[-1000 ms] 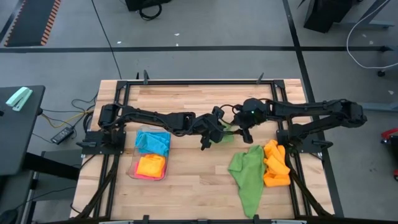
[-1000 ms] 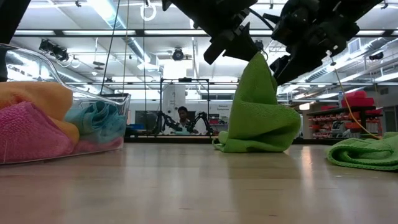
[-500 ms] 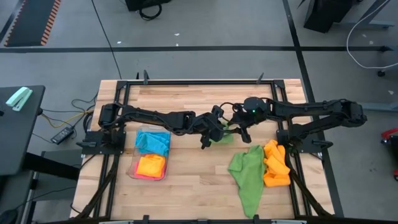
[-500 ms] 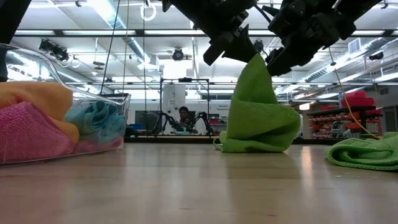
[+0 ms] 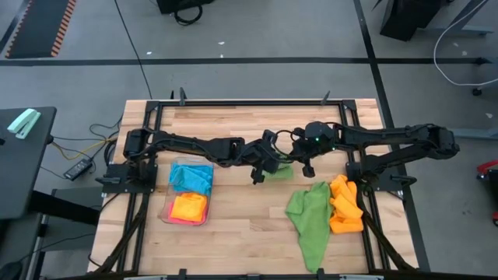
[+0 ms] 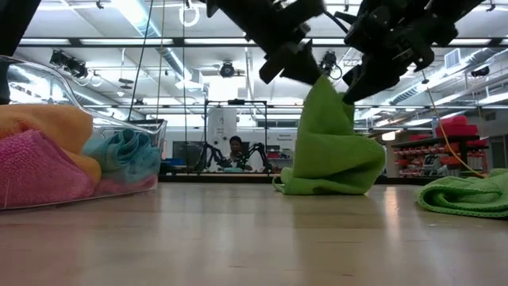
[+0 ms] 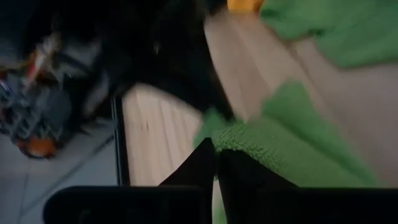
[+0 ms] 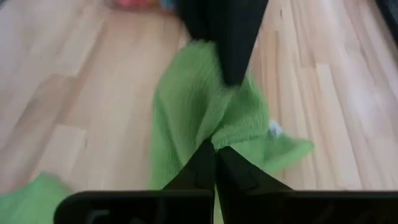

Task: Fold microfiber towels
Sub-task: Fold the left green microfiber cloth

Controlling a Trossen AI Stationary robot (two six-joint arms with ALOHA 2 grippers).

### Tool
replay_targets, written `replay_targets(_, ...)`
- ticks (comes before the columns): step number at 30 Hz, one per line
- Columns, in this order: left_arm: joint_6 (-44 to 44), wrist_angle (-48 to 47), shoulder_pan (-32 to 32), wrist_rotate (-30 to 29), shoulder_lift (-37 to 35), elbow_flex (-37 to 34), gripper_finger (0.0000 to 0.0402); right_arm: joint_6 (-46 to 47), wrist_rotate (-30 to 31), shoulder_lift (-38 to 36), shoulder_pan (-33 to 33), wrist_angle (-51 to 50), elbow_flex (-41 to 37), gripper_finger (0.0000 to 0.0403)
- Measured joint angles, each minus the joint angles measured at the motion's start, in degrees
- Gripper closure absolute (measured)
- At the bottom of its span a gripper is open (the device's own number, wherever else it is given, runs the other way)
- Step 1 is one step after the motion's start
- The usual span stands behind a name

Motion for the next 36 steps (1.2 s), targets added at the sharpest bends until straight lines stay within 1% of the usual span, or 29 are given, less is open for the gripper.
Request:
replay_targets(4, -2.9, -5.07, 1.19, -0.75, -0.37, -0.02, 0.0355, 1.12, 1.38, -0.63, 0.84, -8.45, 2.91, 0.0396)
replay_targets(9, -4.33, -8.84, 2.1, 4.63, -0.45, 0.0, 0.0331, 0.36, 1.37, -0.75, 4.53, -11.88, 3.34, 0.0397)
replay_targets(13, -7.49, -10.26, 2.08, 6.63, -0.46, 0.0, 0.0322, -0.06, 0.45, -0.79, 8.11, -14.38, 3.34, 0.0398)
replay_targets(15, -9.76, -12.68, 2.08, 10.19, -0.46, 0.0, 0.032, 1.02, -3.29, -0.78, 10.14, -16.56, 3.34, 0.0398)
replay_targets(17, -10.56, -15.22, 2.1, 15.04, -0.2, 0.0, 0.032, 2.99, -6.59, -0.78, 12.38, -17.49, 3.34, 0.0398)
replay_targets(20, -11.51, -17.48, 1.87, 20.2, 0.84, -0.04, 0.0324, 8.0, -7.96, -0.8, 15.89, -17.85, 3.34, 0.0398)
replay_targets(24, -11.7, -16.6, 1.18, 21.25, 2.09, -0.04, 0.033, 17.09, -8.12, -0.8, 20.02, -17.81, 3.34, 0.0399)
replay_targets(28, -11.72, -11.69, 0.5, 21.23, 4.04, -0.07, 0.0325, 25.19, -8.12, -0.8, 23.22, -17.97, 3.34, 0.0399)
replay_targets(33, -11.94, -0.61, 0.2, 21.22, 7.65, -0.04, 0.0299, 31.34, -7.68, -0.8, 27.42, -18.39, 3.34, 0.0399)
replay_targets(36, -11.97, 2.36, 0.8, 21.21, 9.48, -0.05, 0.0278, 32.68, -5.22, -0.8, 29.84, -18.34, 3.34, 0.0398)
